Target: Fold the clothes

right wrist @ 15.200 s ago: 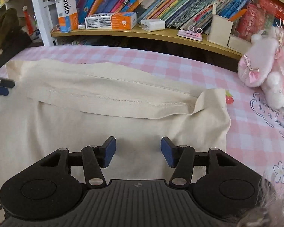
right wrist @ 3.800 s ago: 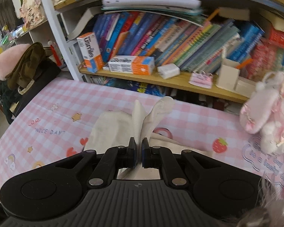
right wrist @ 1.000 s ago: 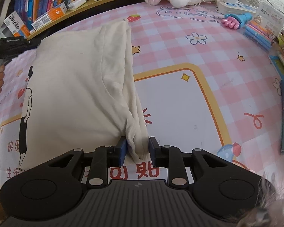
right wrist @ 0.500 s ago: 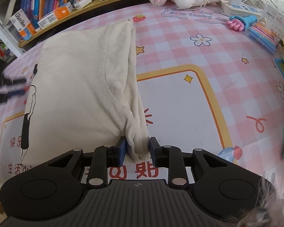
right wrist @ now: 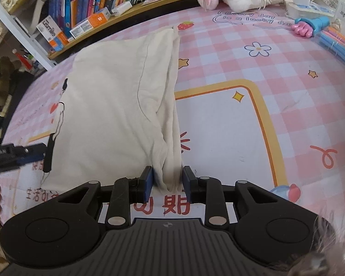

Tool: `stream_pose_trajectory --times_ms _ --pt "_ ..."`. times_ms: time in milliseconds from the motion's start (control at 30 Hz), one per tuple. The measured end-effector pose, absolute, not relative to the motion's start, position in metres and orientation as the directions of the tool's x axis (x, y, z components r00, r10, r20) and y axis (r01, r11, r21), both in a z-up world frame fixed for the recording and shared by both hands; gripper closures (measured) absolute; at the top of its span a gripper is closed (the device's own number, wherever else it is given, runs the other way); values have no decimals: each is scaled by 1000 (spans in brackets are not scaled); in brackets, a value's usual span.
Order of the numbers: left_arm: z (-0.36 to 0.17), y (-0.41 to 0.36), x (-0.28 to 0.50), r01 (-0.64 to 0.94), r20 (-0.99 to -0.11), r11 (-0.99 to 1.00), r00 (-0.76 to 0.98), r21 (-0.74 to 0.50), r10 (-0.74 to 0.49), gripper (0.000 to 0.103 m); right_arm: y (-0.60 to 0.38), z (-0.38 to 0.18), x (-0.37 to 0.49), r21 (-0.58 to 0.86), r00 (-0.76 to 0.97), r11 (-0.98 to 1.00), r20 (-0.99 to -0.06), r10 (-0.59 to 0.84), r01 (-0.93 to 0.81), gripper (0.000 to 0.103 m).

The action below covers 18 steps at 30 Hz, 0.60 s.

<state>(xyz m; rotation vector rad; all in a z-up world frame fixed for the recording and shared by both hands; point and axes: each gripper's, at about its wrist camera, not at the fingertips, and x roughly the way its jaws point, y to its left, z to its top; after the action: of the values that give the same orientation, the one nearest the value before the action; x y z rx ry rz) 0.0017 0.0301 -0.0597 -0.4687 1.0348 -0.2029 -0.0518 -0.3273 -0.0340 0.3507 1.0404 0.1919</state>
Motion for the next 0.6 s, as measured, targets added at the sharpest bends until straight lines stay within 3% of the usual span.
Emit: stream_pose_trajectory --times_ms 33,200,333,600 --pt "-57 26 -3 -56 -779 891 511 -451 -362 99 -330 -35 -52 386 495 923 -803 331 8 77" --pt "-20 3 -31 69 -712 935 628 -349 -312 100 -340 -37 -54 439 486 898 -785 384 0 77" --pt "-46 7 -18 -24 -801 951 545 -310 -247 98 -344 -39 -55 471 475 882 -773 420 -13 77" --pt "-37 5 -31 -62 -800 961 569 -269 -188 92 -356 -41 -60 540 463 841 -749 474 12 74"
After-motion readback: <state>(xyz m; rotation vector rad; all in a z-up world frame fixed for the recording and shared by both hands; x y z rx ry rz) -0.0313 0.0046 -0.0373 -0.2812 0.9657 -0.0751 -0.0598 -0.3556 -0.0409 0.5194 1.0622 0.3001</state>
